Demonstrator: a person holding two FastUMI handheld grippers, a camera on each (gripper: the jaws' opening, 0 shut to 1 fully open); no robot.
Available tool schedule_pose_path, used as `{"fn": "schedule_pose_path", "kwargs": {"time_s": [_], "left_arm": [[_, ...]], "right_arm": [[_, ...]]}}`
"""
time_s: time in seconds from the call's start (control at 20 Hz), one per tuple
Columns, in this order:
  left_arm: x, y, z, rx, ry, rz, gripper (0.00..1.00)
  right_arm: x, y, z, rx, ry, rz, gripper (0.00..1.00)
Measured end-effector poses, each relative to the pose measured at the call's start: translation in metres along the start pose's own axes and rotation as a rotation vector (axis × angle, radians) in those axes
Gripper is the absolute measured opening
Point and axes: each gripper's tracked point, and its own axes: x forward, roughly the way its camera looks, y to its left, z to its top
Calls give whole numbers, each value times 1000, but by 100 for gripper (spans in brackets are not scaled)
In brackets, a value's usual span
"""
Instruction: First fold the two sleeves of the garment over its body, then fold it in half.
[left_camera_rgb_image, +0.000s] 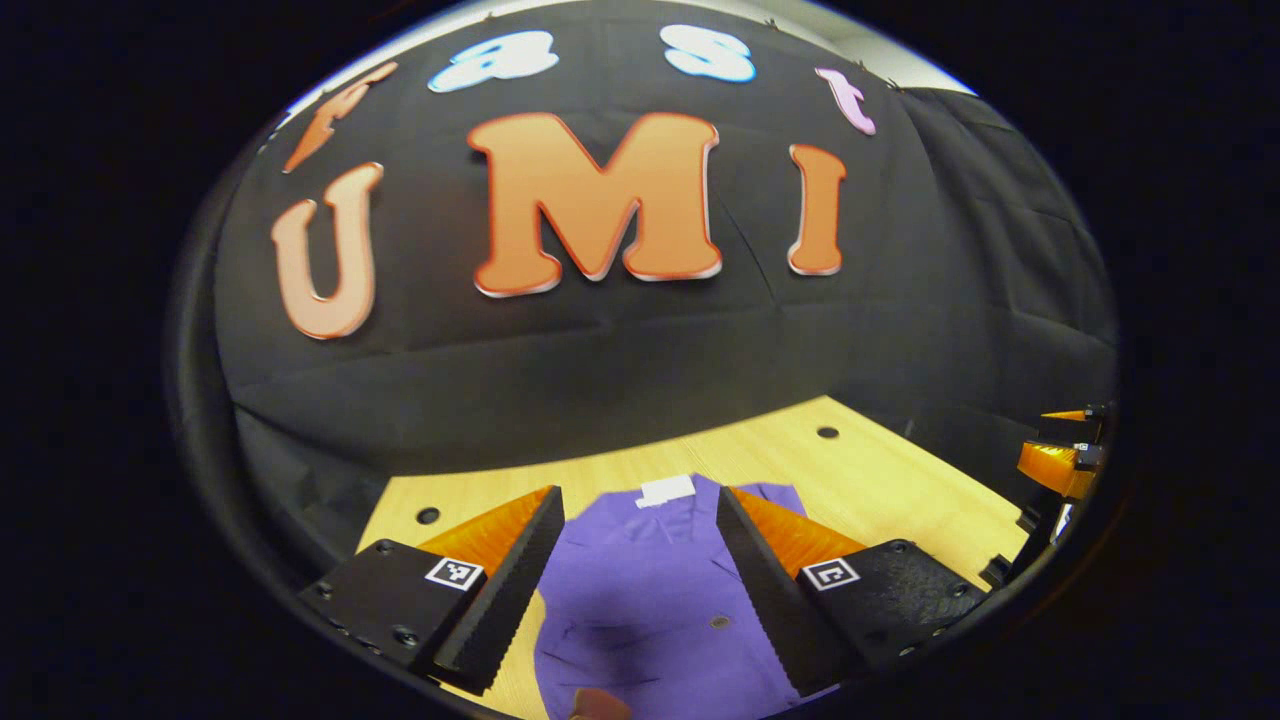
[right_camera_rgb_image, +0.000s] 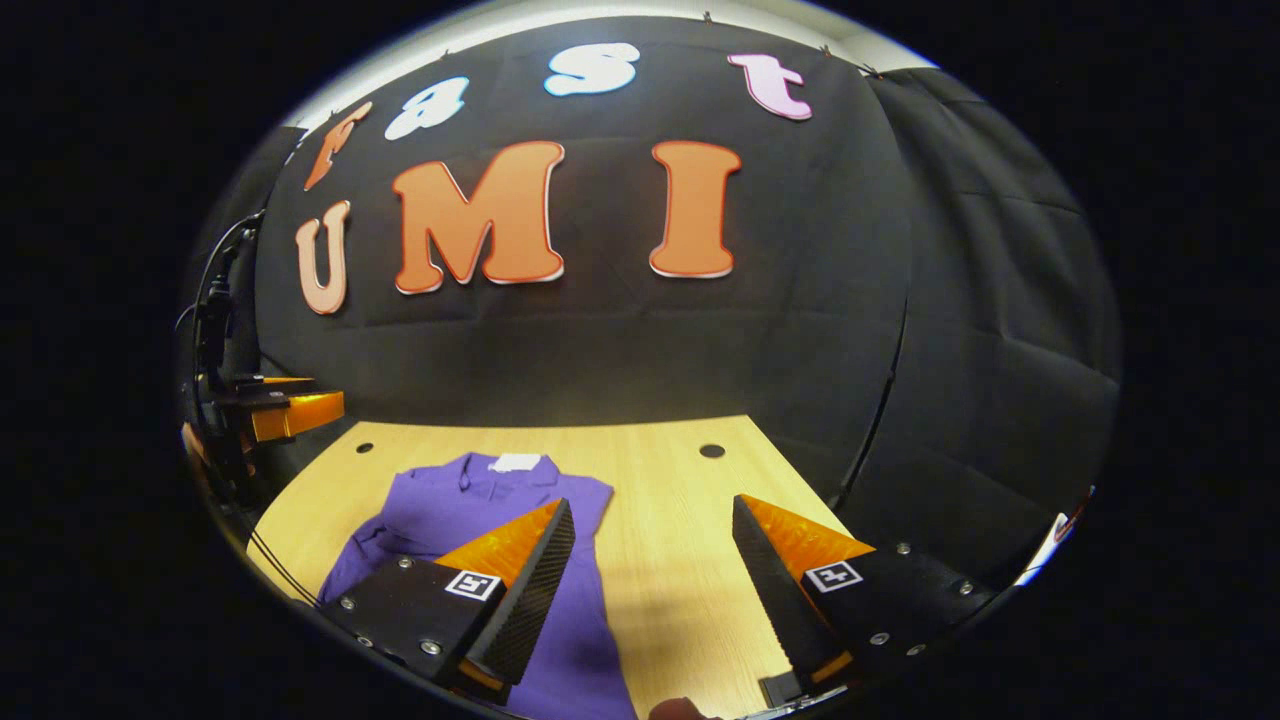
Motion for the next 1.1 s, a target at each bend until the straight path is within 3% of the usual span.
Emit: {"fn": "schedule_pose_path", "kwargs": {"time_s": [0.2, 0.35, 0.65, 1.1], "left_arm": [[-39, 5, 9, -5, -150, 91, 100], [-83, 25, -3, 0, -147, 153, 99], [-104, 54, -132, 1, 167, 189, 98], [-148, 43, -283, -80, 630, 104, 99]], "right_arm": [[9, 22, 5, -6, -36, 39, 95], [11, 32, -22, -22, 39, 69, 95], [-11, 33, -123, -47, 337, 108, 95], [-68, 34, -247, -33, 734, 131, 95]]}}
